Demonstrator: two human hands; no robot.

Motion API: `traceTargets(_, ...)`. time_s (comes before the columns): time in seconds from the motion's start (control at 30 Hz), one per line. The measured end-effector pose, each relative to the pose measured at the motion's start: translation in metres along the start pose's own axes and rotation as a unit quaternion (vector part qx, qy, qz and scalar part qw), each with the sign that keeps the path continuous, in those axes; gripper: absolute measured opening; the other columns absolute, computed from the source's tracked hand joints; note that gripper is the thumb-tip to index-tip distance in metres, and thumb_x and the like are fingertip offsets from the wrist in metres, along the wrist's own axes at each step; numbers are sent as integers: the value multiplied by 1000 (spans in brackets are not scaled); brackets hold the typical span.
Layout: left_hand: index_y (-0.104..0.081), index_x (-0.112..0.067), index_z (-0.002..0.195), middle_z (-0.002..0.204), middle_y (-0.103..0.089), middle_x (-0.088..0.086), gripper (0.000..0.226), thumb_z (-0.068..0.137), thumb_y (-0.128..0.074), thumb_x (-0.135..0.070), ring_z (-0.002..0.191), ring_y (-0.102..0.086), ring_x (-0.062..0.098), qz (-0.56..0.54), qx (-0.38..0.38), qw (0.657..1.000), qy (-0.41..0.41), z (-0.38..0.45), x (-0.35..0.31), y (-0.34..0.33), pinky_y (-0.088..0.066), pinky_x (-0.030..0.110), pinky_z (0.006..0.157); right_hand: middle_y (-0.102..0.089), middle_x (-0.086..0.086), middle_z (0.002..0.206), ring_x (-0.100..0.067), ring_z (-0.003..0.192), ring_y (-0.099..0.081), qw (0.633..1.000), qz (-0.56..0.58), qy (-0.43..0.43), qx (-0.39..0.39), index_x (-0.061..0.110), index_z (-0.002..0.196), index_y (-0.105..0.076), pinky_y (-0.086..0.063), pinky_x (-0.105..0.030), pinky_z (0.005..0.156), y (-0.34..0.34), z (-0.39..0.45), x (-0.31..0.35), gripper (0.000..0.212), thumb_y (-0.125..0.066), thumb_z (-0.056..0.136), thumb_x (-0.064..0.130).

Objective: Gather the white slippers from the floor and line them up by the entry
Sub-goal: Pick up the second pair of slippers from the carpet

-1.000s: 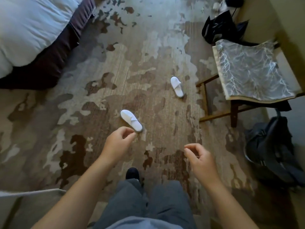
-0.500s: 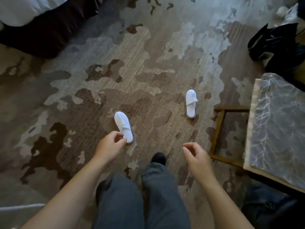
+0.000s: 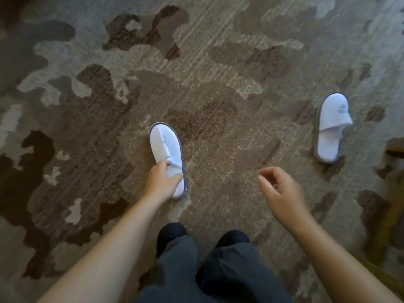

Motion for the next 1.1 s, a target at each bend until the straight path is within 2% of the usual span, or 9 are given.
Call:
traceTargets(0.13, -32, -11, 135, 141, -33, 20, 69, 75, -67, -21, 127, -34, 33, 0, -56, 998, 1, 98, 66, -57, -31, 38, 104, -57, -1, 100, -13, 94, -51, 999, -44, 0, 14, 10, 109, -55, -40, -26, 82, -92, 68, -81, 24, -52, 87, 20)
traceTargets(0.23, -5, -6, 141, 151, -11, 22, 100, 70, -73, -28, 136, -20, 37, -35, -106, 988, 105, 142, 121, -83, -26, 44, 109, -59, -6, 104, -13, 93, -49, 996, -79, 11, 39, 9, 109, -55, -39, -26, 82, -142, 109, -119, 25, -51, 88, 21)
traceTargets(0.3, 2, -4, 141, 151, -11, 24, 110, 67, -75, -32, 137, -18, 39, -42, -123, 983, 132, 158, 141, -92, -23, 47, 109, -60, -7, 105, -16, 93, -51, 991, -113, 20, 67, 10, 111, -54, -40, -27, 81, -163, 123, -132, 27, -51, 88, 23)
traceTargets(0.47, -8, 2, 138, 144, -26, 29, 109, 62, -79, -28, 133, -25, 41, 2, -159, 981, 110, 164, 143, -93, -24, 47, 108, -60, -9, 109, -22, 103, -53, 984, -155, 30, 84, 9, 113, -54, -41, -33, 85, -159, 124, -134, 31, -50, 87, 26)
traceTargets(0.6, -35, 6, 122, 129, -44, 31, 86, 57, -82, -24, 121, -40, 43, 14, -178, 979, 98, 162, 128, -94, -35, 48, 100, -61, -12, 110, -27, 105, -52, 983, -176, 24, 39, 6, 111, -55, -43, -44, 92, -144, 133, -129, 32, -49, 87, 26)
traceTargets(0.7, -45, 3, 105, 113, -51, 27, 61, 59, -80, -15, 105, -49, 40, -28, -190, 980, 45, 163, 113, -91, -43, 45, 85, -59, -12, 113, -26, 108, -50, 986, -163, 4, 32, 7, 114, -53, -42, -47, 95, -145, 140, -135, 33, -49, 88, 27)
traceTargets(0.8, -39, -11, 90, 78, -49, 3, 39, 68, -70, -5, 75, -50, 25, -129, -150, 978, -65, 161, 78, -88, -37, 32, 56, -59, -10, 114, -24, 107, -50, 990, -134, -8, 31, 9, 113, -53, -42, -40, 95, -135, 145, -133, 31, -50, 87, 26)
traceTargets(0.93, -39, -17, 95, 76, -48, -12, 38, 73, -66, -4, 69, -47, 2, -187, -72, 970, -139, 144, 0, -80, -36, 21, 55, -58, -8, 109, -20, 101, -51, 995, -94, -41, -10, 8, 110, -54, -38, -27, 83, -75, 139, -118, 29, -54, 86, 24)
traceTargets(1.1, -42, -15, 103, 80, -51, -12, 42, 74, -65, 2, 72, -49, 1, -225, 22, 950, -214, 117, -123, -98, -42, 19, 60, -57, -14, 115, -25, 106, -52, 986, -55, -108, -116, 7, 112, -52, -37, -30, 85, 33, 131, -138, 34, -59, 82, 21)
Point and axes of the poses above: each hand's wrist, its own z-axis towards the middle knuckle, its own y-axis out of the back of the hand, x = y × z, the point moved 7 cm from there along z, towards the middle knuckle
